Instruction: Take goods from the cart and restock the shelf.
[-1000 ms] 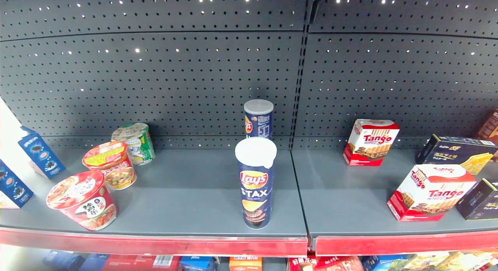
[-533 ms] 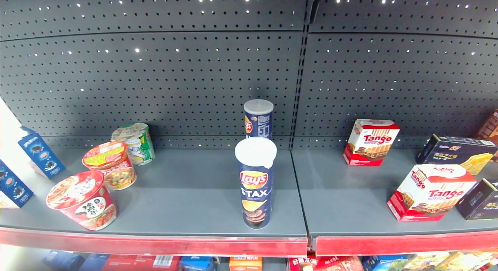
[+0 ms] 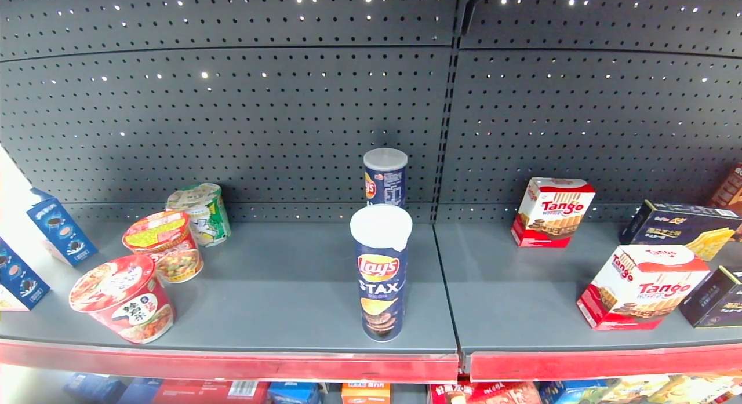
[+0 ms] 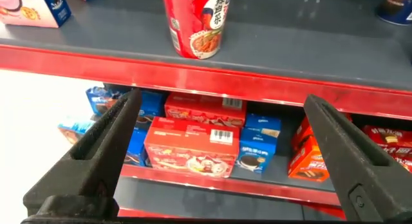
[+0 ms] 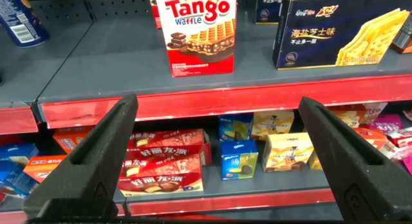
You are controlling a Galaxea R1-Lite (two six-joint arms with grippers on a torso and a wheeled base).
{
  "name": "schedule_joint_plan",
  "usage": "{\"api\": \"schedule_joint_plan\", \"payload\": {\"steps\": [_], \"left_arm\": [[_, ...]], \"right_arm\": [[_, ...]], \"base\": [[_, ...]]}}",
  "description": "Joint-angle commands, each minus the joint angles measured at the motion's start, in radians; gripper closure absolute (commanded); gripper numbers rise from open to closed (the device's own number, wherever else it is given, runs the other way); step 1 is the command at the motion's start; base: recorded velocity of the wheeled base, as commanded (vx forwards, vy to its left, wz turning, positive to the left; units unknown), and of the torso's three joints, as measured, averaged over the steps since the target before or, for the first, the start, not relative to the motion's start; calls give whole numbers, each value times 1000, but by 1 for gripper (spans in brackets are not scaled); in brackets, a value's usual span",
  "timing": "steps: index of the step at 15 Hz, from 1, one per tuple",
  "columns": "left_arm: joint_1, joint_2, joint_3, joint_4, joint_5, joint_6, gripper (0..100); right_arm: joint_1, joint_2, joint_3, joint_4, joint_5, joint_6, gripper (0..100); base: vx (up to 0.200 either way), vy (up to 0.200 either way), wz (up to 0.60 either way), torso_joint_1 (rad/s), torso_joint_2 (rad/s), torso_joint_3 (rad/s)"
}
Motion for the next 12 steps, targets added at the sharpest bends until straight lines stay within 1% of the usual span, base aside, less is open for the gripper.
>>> {"api": "schedule_joint_plan", "payload": {"steps": [1, 3, 4, 5, 7, 8, 9, 10, 11, 12], "left_arm": [[0, 6, 3, -4, 1, -2, 0], [0, 4, 4, -10, -1, -5, 0], [0, 4, 11, -30, -1, 1, 0], [0, 6, 12, -35, -1, 0, 0], [0, 6, 12, -35, -6, 9, 0], [0, 4, 14, -36, -12, 18, 0], [0, 4, 15, -30, -45, 35, 0], [0, 4, 17, -8, -88, 61, 0], [0, 6, 15, -2, -101, 79, 0], [-2, 6, 14, 4, -104, 87, 0]], "right_arm": [[0, 1, 0, 0, 0, 0, 0], [0, 1, 0, 0, 0, 0, 0], [0, 1, 0, 0, 0, 0, 0], [0, 1, 0, 0, 0, 0, 0], [0, 1, 0, 3, 11, -11, 0], [0, 1, 0, 4, 29, -54, 0], [2, 1, -2, 9, 81, -121, 0], [0, 1, -3, 9, 87, -124, 0], [0, 1, -3, 11, 90, -117, 0], [0, 1, -3, 9, 90, -115, 0]], "base": [[0, 0, 0, 0, 0, 0], [0, 0, 0, 0, 0, 0], [0, 0, 0, 0, 0, 0], [0, 0, 0, 0, 0, 0], [0, 0, 0, 0, 0, 0], [0, 0, 0, 0, 0, 0], [0, 0, 0, 0, 0, 0], [0, 0, 0, 0, 0, 0], [0, 0, 0, 0, 0, 0], [0, 0, 0, 0, 0, 0]]}}
